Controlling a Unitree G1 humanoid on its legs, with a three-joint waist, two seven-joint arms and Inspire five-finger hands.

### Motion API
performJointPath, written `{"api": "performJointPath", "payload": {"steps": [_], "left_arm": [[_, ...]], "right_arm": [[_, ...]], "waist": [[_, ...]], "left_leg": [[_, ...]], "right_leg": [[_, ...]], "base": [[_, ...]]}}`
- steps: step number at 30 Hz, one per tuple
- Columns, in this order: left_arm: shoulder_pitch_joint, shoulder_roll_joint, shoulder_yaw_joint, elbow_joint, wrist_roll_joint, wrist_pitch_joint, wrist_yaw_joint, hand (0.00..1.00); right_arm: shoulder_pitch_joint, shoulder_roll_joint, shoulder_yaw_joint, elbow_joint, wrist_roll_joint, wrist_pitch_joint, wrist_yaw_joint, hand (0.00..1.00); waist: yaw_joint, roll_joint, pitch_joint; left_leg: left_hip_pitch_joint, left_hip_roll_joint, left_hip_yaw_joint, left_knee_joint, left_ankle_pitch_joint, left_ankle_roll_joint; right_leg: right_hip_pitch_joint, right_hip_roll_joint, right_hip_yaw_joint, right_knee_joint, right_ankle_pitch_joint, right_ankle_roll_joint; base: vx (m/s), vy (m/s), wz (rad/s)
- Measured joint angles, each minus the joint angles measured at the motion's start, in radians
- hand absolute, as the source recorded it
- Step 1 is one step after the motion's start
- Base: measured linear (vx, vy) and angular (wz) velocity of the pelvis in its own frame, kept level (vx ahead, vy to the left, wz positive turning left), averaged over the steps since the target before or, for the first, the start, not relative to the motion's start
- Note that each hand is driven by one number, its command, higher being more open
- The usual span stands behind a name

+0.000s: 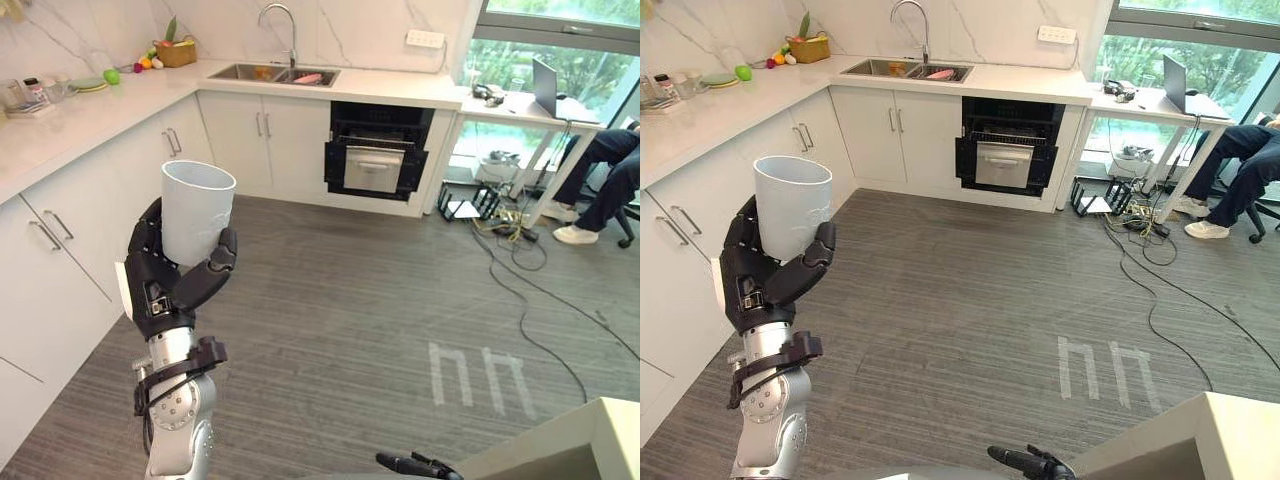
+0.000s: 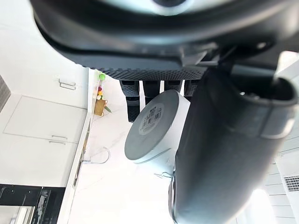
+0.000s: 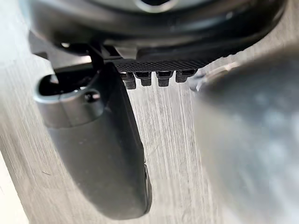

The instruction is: Walk over to the sink, pick up the cup, carry it to the dishwasher, place the cup inside the dishwasher, then close the dishwasher door

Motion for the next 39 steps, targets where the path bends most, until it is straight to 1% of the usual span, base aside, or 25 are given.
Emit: {"api": "performJointPath", "payload": {"steps": [7,10,12,13,14,15,16,17,18,20,21,22,24,25,26,27,29,30,31,33,34,35,37,38,39], "left_arm": [[0.001,0.000,0.021,-0.004,0.001,0.021,0.002,0.00],[0.006,-0.005,0.021,-0.015,0.000,0.033,0.001,0.00],[0.009,-0.026,0.021,-0.036,0.000,0.039,0.001,0.00],[0.017,-0.039,0.022,-0.054,0.000,0.039,0.001,0.00],[0.026,-0.052,0.027,-0.077,0.000,0.041,-0.001,0.00],[0.029,-0.057,0.030,-0.089,0.000,0.042,-0.004,0.00],[0.032,-0.072,0.034,-0.117,0.000,0.042,-0.015,0.00],[0.031,-0.083,0.039,-0.134,0.000,0.042,-0.026,0.00],[0.031,-0.087,0.041,-0.139,0.000,0.039,-0.031,0.00],[0.031,-0.089,0.045,-0.140,0.000,0.036,-0.055,0.00],[0.033,-0.090,0.050,-0.139,0.000,0.036,-0.070,0.00],[0.041,-0.092,0.054,-0.139,0.001,0.035,-0.075,0.00],[0.057,-0.105,0.058,-0.137,0.000,0.035,-0.088,0.00],[0.070,-0.118,0.055,-0.127,0.000,0.034,-0.097,0.00],[0.073,-0.121,0.053,-0.112,-0.001,0.034,-0.103,0.00],[0.077,-0.121,0.050,-0.075,-0.003,0.034,-0.108,0.00],[0.083,-0.120,0.043,-0.045,-0.005,0.042,-0.109,0.00],[0.083,-0.119,0.028,-0.044,-0.008,0.050,-0.111,0.00],[0.082,-0.113,-0.005,-0.045,-0.022,0.056,-0.126,0.00],[0.078,-0.117,-0.038,-0.046,-0.022,0.062,-0.140,0.00],[0.072,-0.106,-0.065,-0.054,-0.021,0.063,-0.153,0.00],[0.064,-0.086,-0.088,-0.076,-0.020,0.065,-0.157,0.00],[0.051,-0.054,-0.122,-0.106,-0.015,0.064,-0.149,0.00],[0.032,-0.037,-0.131,-0.116,0.002,0.063,-0.132,0.00],[0.020,-0.034,-0.137,-0.115,0.006,0.064,-0.121,0.00]], "right_arm": [[-0.035,0.001,0.027,0.001,-0.149,-0.036,-0.092,1.00],[-0.048,0.003,0.061,0.002,-0.152,-0.036,-0.103,1.00],[-0.056,0.001,0.079,0.003,-0.152,-0.036,-0.098,1.00],[-0.062,-0.004,0.080,0.003,-0.152,-0.036,-0.089,1.00],[-0.078,-0.010,0.079,0.008,-0.152,-0.037,-0.079,1.00],[-0.087,-0.014,0.079,0.017,-0.153,-0.039,-0.075,1.00],[-0.093,-0.025,0.077,0.023,-0.152,-0.042,-0.068,1.00],[-0.097,-0.032,0.076,0.024,-0.152,-0.043,-0.065,1.00],[-0.099,-0.034,0.074,0.024,-0.152,-0.043,-0.063,1.00],[-0.096,-0.043,0.064,0.025,-0.152,-0.045,-0.062,1.00],[-0.092,-0.050,0.061,0.035,-0.153,-0.047,-0.058,1.00],[-0.085,-0.057,0.050,0.043,-0.155,-0.047,-0.047,1.00],[-0.071,-0.068,0.044,0.045,-0.158,-0.053,-0.031,1.00],[-0.061,-0.079,0.045,0.045,-0.165,-0.054,-0.027,1.00],[-0.053,-0.080,0.045,0.046,-0.166,-0.054,-0.029,1.00],[-0.039,-0.080,0.045,0.047,-0.166,-0.050,-0.032,1.00],[-0.019,-0.070,0.042,0.053,-0.164,-0.040,-0.040,1.00],[-0.003,-0.057,0.034,0.061,-0.162,-0.032,-0.045,1.00],[0.019,-0.034,-0.006,0.075,-0.151,-0.014,-0.056,1.00],[0.021,-0.035,-0.056,0.072,-0.145,-0.014,-0.059,1.00],[0.021,-0.030,-0.060,0.072,-0.145,-0.018,-0.061,1.00],[0.011,-0.021,-0.059,0.073,-0.145,-0.020,-0.066,1.00],[0.016,-0.021,-0.063,0.061,-0.141,-0.036,-0.068,1.00],[0.016,-0.015,-0.063,0.034,-0.142,-0.052,-0.061,1.00],[0.015,-0.009,-0.063,0.027,-0.143,-0.058,-0.061,1.00]], "waist": [[0.003,0.003,0.026],[0.009,0.002,0.040],[0.024,0.011,0.059],[0.029,0.028,0.073],[0.032,0.045,0.102],[0.031,0.049,0.116],[0.034,0.069,0.129],[0.035,0.075,0.142],[0.037,0.064,0.155],[0.050,0.064,0.163],[0.058,0.061,0.169],[0.067,0.062,0.169],[0.075,0.074,0.168],[0.083,0.088,0.166],[0.083,0.089,0.165],[0.089,0.083,0.154],[0.087,0.044,0.132],[0.086,0.021,0.117],[0.086,0.002,0.087],[0.079,0.027,0.079],[0.079,0.023,0.076],[0.080,0.007,0.078],[0.068,0.010,0.076],[0.047,0.009,0.081],[0.044,0.009,0.082]], "left_leg": [[-0.012,-0.005,-0.034,0.000,0.011,0.006],[-0.018,-0.003,-0.036,0.021,0.005,0.005],[-0.101,0.021,-0.034,0.213,-0.092,0.000],[-0.138,0.047,-0.031,0.315,-0.140,-0.011],[-0.179,0.078,-0.024,0.457,-0.175,-0.047],[-0.210,0.094,-0.015,0.542,-0.178,-0.053],[-0.289,0.139,0.011,0.714,-0.171,-0.062],[-0.317,0.158,0.009,0.786,-0.153,-0.082],[-0.335,0.162,0.006,0.827,-0.153,-0.091],[-0.370,0.144,0.001,0.797,-0.183,-0.079],[-0.386,0.119,0.000,0.683,-0.183,-0.075],[-0.384,0.097,-0.012,0.490,-0.136,-0.085],[-0.385,0.098,-0.080,0.307,-0.083,-0.110],[-0.394,0.124,-0.114,0.309,-0.080,-0.113],[-0.391,0.123,-0.112,0.327,-0.052,-0.117],[-0.372,0.099,-0.108,0.334,-0.013,-0.097],[-0.358,0.047,-0.085,0.333,-0.004,-0.080],[-0.350,0.014,-0.077,0.333,-0.007,-0.075],[-0.340,-0.033,-0.059,0.337,-0.017,-0.045],[-0.312,-0.042,-0.059,0.342,-0.019,0.024],[-0.262,-0.058,-0.058,0.317,-0.031,0.041],[-0.200,-0.082,-0.062,0.264,-0.036,0.047],[-0.108,-0.099,-0.085,0.154,-0.035,0.048],[-0.075,-0.095,-0.111,0.135,-0.034,0.046],[-0.060,-0.093,-0.122,0.131,-0.032,0.043]], "right_leg": [[0.004,-0.006,-0.028,0.001,0.000,0.000],[0.009,-0.007,-0.026,0.005,0.000,-0.001],[0.011,-0.002,-0.019,0.009,-0.004,-0.005],[0.017,0.012,-0.015,0.017,-0.019,-0.014],[0.035,0.019,-0.010,0.031,-0.035,-0.019],[0.040,0.022,-0.009,0.039,-0.039,-0.022],[0.047,0.034,-0.011,0.051,-0.050,-0.033],[0.060,0.037,-0.013,0.050,-0.055,-0.040],[0.069,0.032,-0.014,0.050,-0.058,-0.044],[0.083,0.012,-0.017,0.055,-0.067,-0.045],[0.088,-0.008,-0.018,0.054,-0.073,-0.037],[0.095,-0.024,-0.014,0.043,-0.075,-0.033],[0.124,-0.018,0.005,0.008,-0.081,-0.024],[0.147,-0.007,0.030,0.004,-0.090,-0.011],[0.162,-0.009,0.037,0.006,-0.098,-0.001],[0.180,-0.038,0.046,0.029,-0.126,0.020],[0.174,-0.102,0.045,0.079,-0.171,0.059],[0.175,-0.141,0.038,0.108,-0.203,0.065],[0.166,-0.186,0.036,0.188,-0.251,0.049],[0.099,-0.208,0.040,0.398,-0.248,0.072],[0.062,-0.234,0.051,0.541,-0.218,0.122],[0.015,-0.267,0.052,0.682,-0.161,0.145],[-0.093,-0.280,0.069,0.899,-0.088,0.088],[-0.155,-0.255,0.060,0.986,-0.143,0.060],[-0.179,-0.239,0.052,0.996,-0.176,0.054]], "base": [[-0.04,-0.019,0.14],[-0.04,-0.017,0.04],[-0.04,-0.041,-0.07],[-0.05,-0.033,-0.13],[-0.06,-0.021,-0.11],[-0.09,-0.012,-0.04],[-0.07,-0.016,0.05],[-0.06,-0.014,0.10],[0.00,0.012,0.13],[0.02,0.032,0.09],[0.04,0.070,-0.03],[0.05,0.089,-0.08],[0.10,0.146,-0.23],[0.20,0.255,-0.30],[0.28,0.303,-0.30],[0.29,0.277,-0.16],[0.31,0.222,-0.01],[0.47,0.218,0.29],[0.41,0.157,0.34],[0.39,0.214,0.29],[0.39,0.248,0.19],[0.32,0.172,0.12],[0.34,0.092,0.25],[0.34,0.045,0.33],[0.33,0.013,0.17]]}}
